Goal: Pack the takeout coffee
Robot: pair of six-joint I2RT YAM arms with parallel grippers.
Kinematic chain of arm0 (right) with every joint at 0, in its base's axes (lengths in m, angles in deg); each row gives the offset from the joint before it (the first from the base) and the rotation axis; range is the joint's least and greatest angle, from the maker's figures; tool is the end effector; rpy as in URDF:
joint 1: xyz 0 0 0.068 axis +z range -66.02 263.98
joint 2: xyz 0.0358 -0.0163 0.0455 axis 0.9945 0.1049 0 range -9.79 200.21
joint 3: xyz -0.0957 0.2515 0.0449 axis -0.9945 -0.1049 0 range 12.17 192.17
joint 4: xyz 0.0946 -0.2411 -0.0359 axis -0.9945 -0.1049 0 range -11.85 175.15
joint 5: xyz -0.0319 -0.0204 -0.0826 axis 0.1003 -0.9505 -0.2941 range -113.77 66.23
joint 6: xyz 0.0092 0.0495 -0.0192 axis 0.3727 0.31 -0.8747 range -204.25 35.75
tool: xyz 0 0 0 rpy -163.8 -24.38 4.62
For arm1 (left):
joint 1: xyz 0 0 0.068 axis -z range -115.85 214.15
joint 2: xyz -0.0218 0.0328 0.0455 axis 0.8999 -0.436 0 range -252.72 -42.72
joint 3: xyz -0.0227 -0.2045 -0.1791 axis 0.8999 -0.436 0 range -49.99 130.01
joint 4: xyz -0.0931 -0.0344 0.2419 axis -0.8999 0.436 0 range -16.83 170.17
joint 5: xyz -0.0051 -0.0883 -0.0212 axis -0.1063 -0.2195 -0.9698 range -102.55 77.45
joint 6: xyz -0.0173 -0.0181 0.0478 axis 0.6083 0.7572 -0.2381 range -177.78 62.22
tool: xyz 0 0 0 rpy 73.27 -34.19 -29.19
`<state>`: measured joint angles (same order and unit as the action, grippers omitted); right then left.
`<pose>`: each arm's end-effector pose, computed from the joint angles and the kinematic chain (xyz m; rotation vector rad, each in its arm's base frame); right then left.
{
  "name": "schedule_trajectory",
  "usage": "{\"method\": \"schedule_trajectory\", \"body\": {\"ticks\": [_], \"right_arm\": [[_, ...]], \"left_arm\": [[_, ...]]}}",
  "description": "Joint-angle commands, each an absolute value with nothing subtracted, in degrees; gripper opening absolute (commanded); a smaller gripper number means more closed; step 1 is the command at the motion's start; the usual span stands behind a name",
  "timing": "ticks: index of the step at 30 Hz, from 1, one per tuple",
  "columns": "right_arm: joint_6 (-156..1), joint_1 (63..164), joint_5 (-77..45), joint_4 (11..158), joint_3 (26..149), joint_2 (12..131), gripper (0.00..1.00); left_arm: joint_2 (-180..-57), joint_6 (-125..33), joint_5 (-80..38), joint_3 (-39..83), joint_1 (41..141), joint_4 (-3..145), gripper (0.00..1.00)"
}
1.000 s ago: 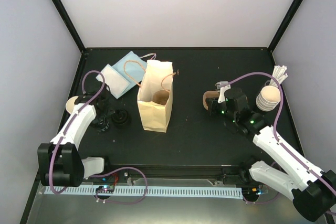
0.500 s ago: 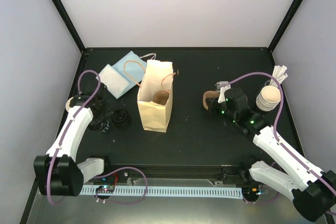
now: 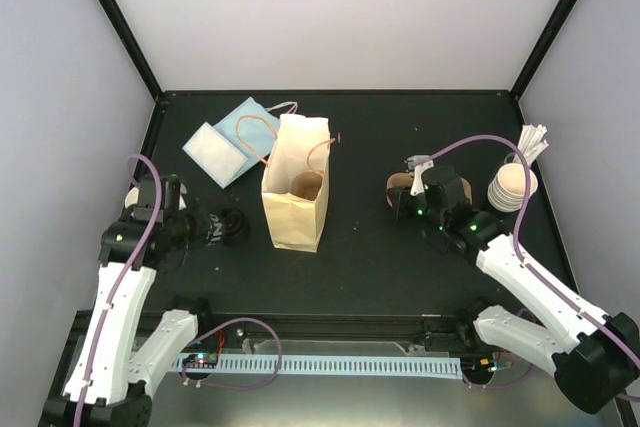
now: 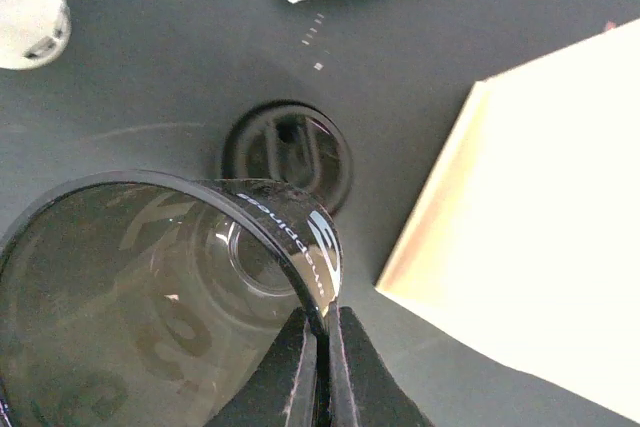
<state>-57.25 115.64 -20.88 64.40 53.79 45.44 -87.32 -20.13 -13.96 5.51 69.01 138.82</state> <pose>0.1795 0.1129 0.2693 -0.1209 2.2379 0.6287 0.1240 -0.0114 0.3146 -0.7123 2.4567 -0.3239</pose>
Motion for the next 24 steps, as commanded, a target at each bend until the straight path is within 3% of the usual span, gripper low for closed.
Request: {"method": "schedule_trajectory", "body": {"ticks": [1,9,15,24], "right_arm": [[-56.3,115.2,-17.6,66.9,53.6,47.5,0.11],[-55.2,115.3,-6.9,69.7,53.5,56.0,0.11],[-55.6,115.3,-5.0,68.8,54.7,61.7,0.1],[-55.6,115.4,-4.5,70.2,54.5,63.5,0.1]], "left_arm": [[-83.9,-16.9,-19.6,6.9,72.3,142.2,0.02],[-84.9,-9.6,-15.9,4.2,90.3,140.3,0.02],[-89.5,-5.5,-9.3,6.3,102.3,144.2,0.02],[-95.1,-3.0,-6.7,4.8,120.1,137.3,0.02]]}}
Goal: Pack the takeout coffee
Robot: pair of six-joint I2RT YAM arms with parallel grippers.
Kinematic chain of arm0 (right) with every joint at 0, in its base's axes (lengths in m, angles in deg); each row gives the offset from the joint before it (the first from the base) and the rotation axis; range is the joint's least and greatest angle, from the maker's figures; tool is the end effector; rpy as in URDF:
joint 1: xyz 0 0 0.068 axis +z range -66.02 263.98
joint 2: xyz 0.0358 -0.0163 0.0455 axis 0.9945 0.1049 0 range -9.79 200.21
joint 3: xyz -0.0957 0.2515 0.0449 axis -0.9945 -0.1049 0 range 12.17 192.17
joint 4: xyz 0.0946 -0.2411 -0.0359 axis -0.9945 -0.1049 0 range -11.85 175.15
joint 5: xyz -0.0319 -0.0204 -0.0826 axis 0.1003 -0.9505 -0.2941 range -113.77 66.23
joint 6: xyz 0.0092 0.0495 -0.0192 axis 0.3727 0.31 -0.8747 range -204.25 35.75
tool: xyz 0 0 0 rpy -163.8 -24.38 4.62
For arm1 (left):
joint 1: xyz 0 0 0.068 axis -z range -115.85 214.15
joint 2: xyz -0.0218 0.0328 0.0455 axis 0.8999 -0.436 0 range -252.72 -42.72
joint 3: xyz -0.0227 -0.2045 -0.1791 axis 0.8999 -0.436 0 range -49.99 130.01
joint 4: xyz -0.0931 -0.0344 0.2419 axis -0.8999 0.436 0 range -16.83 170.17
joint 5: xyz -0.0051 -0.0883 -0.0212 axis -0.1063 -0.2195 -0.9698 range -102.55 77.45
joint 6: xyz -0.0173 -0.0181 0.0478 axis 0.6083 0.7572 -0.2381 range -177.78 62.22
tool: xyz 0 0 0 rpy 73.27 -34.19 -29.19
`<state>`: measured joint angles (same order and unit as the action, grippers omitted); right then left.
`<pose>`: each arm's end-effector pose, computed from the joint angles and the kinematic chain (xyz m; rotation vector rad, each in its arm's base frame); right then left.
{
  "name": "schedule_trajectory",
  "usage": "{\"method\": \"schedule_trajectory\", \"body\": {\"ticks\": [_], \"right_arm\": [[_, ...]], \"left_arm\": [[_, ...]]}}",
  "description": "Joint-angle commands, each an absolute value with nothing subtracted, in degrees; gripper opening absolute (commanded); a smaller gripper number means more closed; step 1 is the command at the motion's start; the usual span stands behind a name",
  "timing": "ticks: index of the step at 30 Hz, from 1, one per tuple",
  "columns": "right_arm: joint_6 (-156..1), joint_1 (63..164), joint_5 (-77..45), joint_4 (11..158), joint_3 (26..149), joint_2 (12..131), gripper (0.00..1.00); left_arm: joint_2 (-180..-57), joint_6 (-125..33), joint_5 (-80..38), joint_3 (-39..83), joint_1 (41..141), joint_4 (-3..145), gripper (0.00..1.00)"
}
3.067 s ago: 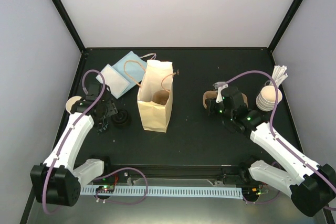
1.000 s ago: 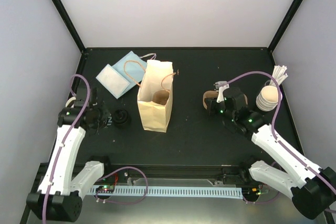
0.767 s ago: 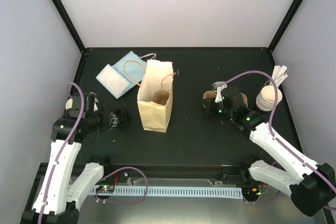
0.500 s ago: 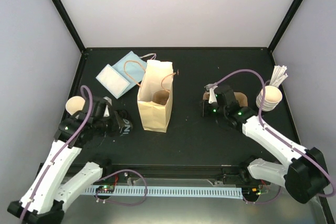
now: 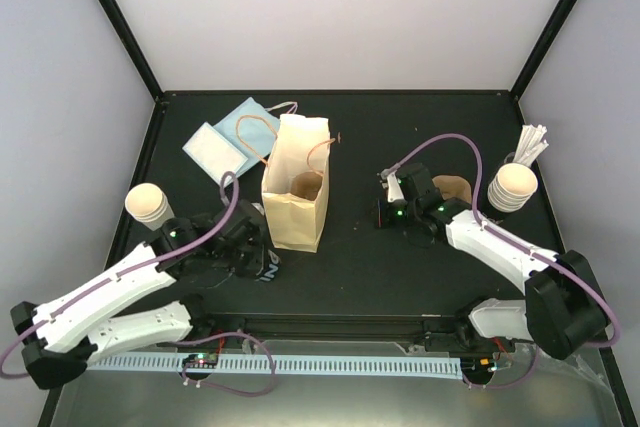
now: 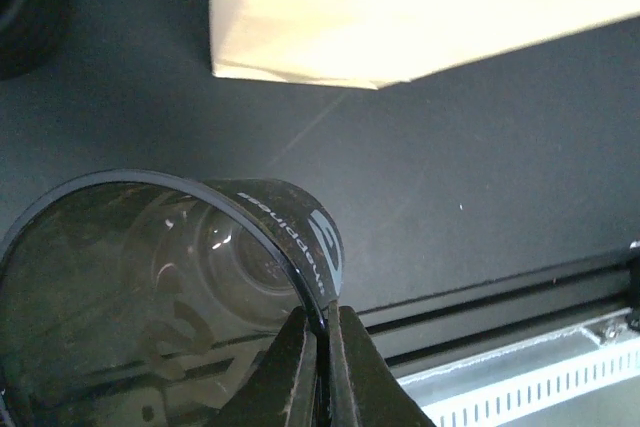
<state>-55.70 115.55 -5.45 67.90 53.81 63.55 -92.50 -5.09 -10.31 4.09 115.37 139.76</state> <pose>0.2114 0.1431 0.2076 -0.2211 2.5455 0.8344 0.0890 -0.1085 0.2962 -0.0488 2.7691 -0.5046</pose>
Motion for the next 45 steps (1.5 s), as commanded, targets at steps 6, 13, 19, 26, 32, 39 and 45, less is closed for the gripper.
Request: {"method": "schedule_trajectory", "body": {"ticks": [6,13,19,26,32,39,45], "right_arm": [[-55.7,115.4,-5.3,70.3,55.0,63.3,0.1],[-56.3,115.4,-6.4,69.2,54.6,62.3,0.1],[-56.5,115.4,-7.2,68.9,54.2,61.1,0.1],[-56.8,115.4,-7.9,68.4,53.5,60.0,0.1],[-57.0,115.4,-8.9,67.8,53.0,58.6,0.1],[-57.0,115.4,-9.3,67.8,52.8,58.0,0.1],[-57.2,115.4,-9.3,67.8,52.9,57.7,0.1]], "left_arm": [[-102.0,-1.1,-1.7,3.0,126.8,132.3,0.02],[-108.9,-1.8,3.2,3.8,130.4,130.4,0.01],[-114.3,-3.3,2.4,4.7,131.4,128.8,0.02],[-118.8,-4.4,2.0,5.8,132.1,127.7,0.06],[-120.2,-5.6,1.2,8.0,133.0,129.8,0.31],[-116.5,-6.4,-0.1,10.0,133.1,130.4,0.55],[-107.9,-8.3,-0.7,11.9,133.0,131.9,0.56]]}}
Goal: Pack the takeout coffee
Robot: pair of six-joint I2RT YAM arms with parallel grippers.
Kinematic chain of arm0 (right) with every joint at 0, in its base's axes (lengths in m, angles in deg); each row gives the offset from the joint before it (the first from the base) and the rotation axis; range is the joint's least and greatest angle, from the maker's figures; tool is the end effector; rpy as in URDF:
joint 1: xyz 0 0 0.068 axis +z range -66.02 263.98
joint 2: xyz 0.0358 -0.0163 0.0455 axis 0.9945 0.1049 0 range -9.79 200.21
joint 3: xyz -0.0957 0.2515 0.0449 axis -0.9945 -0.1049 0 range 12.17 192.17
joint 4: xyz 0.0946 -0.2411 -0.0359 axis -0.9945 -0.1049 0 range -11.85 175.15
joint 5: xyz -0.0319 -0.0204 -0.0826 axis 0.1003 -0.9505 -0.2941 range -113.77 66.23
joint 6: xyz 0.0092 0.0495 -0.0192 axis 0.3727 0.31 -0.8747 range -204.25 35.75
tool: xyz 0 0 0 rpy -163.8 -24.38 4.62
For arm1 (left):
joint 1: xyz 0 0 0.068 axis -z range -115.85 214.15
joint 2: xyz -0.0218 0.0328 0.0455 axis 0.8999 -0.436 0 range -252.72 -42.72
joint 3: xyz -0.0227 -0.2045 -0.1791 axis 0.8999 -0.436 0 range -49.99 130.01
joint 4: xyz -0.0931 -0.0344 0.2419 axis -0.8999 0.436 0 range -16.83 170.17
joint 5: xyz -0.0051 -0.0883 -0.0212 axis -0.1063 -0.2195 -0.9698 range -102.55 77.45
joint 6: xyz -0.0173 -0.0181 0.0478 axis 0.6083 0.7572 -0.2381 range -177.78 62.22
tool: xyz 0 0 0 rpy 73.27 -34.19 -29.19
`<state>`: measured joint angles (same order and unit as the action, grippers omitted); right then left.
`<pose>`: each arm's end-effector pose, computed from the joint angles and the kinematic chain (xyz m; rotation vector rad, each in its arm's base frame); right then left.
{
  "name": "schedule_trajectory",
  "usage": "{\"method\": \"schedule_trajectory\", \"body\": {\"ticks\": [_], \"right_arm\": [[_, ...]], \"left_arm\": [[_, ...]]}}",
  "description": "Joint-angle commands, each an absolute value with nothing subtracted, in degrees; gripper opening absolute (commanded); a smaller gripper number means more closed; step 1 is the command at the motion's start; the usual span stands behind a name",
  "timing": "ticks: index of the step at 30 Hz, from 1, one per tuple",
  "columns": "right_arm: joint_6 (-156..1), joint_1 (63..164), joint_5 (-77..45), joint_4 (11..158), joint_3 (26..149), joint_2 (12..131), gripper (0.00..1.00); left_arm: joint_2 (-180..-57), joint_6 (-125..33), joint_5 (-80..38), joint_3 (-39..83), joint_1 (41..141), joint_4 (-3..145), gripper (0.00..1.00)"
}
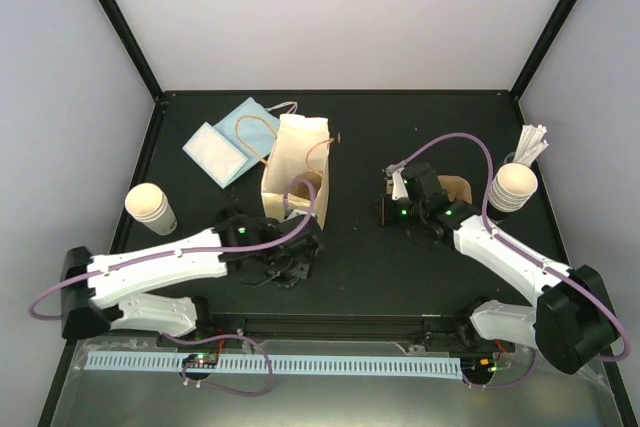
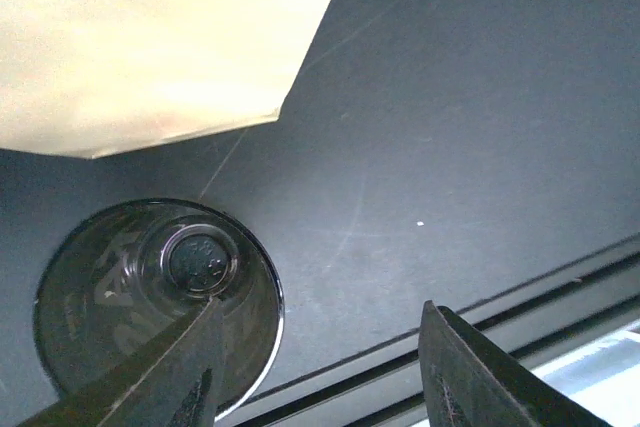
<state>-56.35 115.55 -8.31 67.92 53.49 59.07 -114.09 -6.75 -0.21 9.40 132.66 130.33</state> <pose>0.2052 0.1372 0.2235 -0.2183 2.4602 0.8003 0.0901 -0.2080 0.2698 0.3652 2.7363 -0.2888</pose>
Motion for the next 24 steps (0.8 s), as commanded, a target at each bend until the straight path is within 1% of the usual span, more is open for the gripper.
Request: {"method": "schedule_trajectory", "body": {"ticks": [1,3,6,9,13,18,22,24], "right_arm": [[-57.1,115.4,-9.3,67.8,52.9,57.6,0.1],[-57.2,115.4,-9.4,68.0,52.9,57.6,0.1],[-57.3,115.4,-9.5,68.0,52.9,57.4,0.11],[-57.6,115.4,-10.0,68.1,52.7,57.0,0.1],[-58.6,115.4,-10.6,69.0,51.9,56.3,0.11],[-60.0,115.4,-14.1,71.8,50.1,54.6,0.1],[-59.4,115.4,-17.5,75.8,47.1,52.6,0.11],[-59.0,115.4,-18.6,79.2,44.6,51.0,0.11]], "left_arm": [[-106.1,-8.3,-0.3,11.5,133.0,131.8,0.57],[-102.5,-8.7,1.8,10.2,133.0,131.6,0.6],[-97.3,-8.9,5.9,8.3,132.4,133.0,0.6],[-93.5,-9.0,8.0,8.1,129.0,137.7,0.62],[-89.3,-12.8,6.5,5.6,121.9,140.0,0.65],[-84.4,-18.6,1.0,-0.1,109.3,135.4,0.65],[-83.1,-22.5,-1.6,-2.3,101.2,132.5,0.69],[-83.7,-24.2,-3.1,-2.1,97.7,131.3,0.74]]}}
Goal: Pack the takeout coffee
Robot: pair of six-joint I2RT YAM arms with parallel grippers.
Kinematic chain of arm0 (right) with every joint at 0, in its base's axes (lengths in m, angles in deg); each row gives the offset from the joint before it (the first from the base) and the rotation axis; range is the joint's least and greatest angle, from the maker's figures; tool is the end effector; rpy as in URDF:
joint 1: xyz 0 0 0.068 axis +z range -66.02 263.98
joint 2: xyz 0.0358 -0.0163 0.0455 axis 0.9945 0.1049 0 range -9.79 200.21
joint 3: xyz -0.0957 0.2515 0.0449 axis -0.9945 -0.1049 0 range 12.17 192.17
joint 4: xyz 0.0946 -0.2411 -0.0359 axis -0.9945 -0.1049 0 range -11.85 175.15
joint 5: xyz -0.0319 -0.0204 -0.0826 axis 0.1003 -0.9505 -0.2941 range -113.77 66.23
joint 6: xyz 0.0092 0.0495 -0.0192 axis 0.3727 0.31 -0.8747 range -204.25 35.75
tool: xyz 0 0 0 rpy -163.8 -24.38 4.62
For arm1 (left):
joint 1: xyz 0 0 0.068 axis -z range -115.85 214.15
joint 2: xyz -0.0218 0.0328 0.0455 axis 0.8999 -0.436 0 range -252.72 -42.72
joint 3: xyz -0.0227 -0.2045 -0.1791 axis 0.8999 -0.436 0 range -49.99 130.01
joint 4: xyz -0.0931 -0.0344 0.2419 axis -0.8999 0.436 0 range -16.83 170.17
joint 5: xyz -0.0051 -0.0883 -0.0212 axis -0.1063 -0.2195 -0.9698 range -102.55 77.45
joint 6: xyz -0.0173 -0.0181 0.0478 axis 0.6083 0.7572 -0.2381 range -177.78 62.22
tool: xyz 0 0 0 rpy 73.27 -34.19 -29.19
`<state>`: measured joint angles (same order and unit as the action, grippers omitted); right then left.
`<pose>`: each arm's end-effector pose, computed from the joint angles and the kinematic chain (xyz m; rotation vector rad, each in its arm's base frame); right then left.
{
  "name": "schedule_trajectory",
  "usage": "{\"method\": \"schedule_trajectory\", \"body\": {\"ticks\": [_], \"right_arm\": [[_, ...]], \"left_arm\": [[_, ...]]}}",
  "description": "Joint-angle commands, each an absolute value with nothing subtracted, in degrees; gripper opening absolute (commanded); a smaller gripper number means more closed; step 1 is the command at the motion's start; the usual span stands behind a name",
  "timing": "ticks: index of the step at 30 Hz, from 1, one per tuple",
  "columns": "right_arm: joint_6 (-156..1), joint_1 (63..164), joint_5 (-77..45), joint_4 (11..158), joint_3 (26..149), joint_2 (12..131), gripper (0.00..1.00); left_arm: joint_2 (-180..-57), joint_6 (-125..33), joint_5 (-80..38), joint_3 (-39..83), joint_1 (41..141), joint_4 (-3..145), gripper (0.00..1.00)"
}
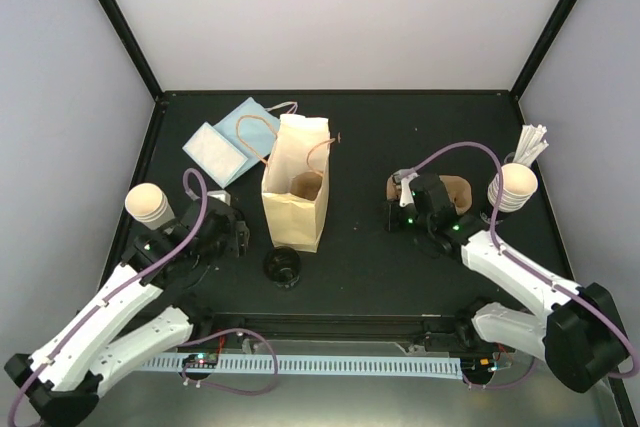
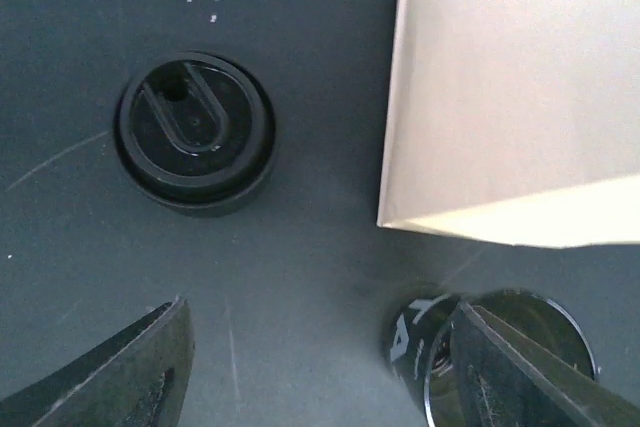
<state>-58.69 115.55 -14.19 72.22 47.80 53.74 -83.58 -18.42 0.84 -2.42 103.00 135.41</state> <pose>0.1924 0.1252 0.2170 -0.2152 2.3645 0.6938 0.0972 -0.0677 0.2848 -0.1029 2.5193 -0.2635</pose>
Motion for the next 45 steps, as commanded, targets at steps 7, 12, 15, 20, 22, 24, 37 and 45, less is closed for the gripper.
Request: {"method": "schedule_trajectory", "body": {"ticks": [7,12,15,20,22,24,37,45], "right_arm": [[-59.0,115.4,-22.5,85.5,39.1,48.5,0.15],[-58.7,115.4,-23.4,87.2,37.9,48.3,0.46],[-58.4,115.4,-23.6,87.8,37.3,47.7,0.57],[-58.4,115.3,-23.6,88.1,36.7,46.5,0.61],[-58.1,115.3,-23.6,88.2,36.6,46.4,0.74],[-57.6,115.4,-24.2,87.9,36.7,46.5,0.94],[-57.8,115.4,-23.0,89.2,35.9,45.2,1.0],[-57.9,115.4,-22.3,89.7,35.9,45.6,1.0]], "left_arm": [[-87.9,-28.8,-8.7,-3.0,83.9,126.3,0.99],[-91.3,-30.9,-11.5,-3.9,79.3,121.5,0.99],[-95.0,-31.1,-9.9,-3.6,78.9,120.0,0.99],[-102.1,-30.9,-6.0,-0.8,78.5,121.5,0.99],[-104.6,-30.9,-6.0,0.0,78.1,121.8,0.99],[-106.7,-31.0,-7.1,0.4,77.3,121.7,0.99],[-113.8,-32.0,-7.4,1.6,74.9,120.3,0.99],[-115.8,-33.1,-7.7,2.3,74.9,120.7,0.99]]}}
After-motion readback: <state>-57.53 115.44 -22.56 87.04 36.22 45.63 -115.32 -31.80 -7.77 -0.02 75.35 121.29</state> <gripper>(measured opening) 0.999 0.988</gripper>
